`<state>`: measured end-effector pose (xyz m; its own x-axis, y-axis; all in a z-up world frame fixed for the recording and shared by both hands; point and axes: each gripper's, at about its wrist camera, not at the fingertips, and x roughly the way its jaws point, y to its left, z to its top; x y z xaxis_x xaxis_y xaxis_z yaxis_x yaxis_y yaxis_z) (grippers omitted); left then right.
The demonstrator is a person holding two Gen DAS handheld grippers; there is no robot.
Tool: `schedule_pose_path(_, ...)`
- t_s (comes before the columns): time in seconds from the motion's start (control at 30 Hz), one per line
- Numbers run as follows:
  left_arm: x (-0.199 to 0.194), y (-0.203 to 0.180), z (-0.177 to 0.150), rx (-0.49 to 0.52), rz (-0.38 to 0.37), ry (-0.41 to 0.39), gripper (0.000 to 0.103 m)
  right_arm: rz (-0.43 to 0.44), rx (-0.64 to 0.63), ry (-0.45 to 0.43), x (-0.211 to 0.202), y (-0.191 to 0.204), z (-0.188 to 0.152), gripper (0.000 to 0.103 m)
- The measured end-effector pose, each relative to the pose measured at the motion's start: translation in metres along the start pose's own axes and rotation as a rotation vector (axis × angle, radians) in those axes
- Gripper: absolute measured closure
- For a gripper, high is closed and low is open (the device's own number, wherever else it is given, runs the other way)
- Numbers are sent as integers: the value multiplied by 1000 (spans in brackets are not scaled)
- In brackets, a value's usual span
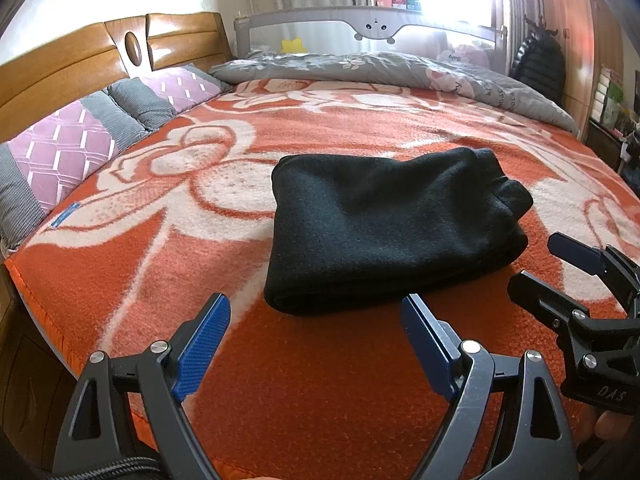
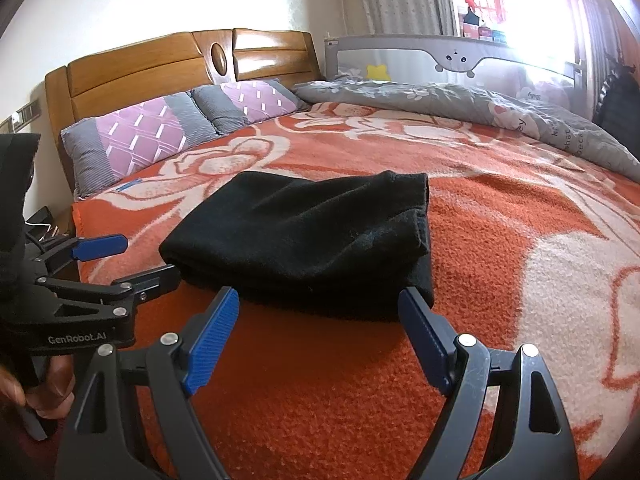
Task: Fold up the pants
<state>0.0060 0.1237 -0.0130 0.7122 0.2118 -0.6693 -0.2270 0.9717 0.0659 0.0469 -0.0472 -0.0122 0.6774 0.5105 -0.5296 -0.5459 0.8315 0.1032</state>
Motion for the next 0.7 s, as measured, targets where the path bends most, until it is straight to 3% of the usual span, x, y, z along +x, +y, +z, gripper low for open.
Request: schedule_pose_path(0.7, 2, 0, -1, -1, 0, 9, 15, -4, 16, 3, 2, -2, 3, 20)
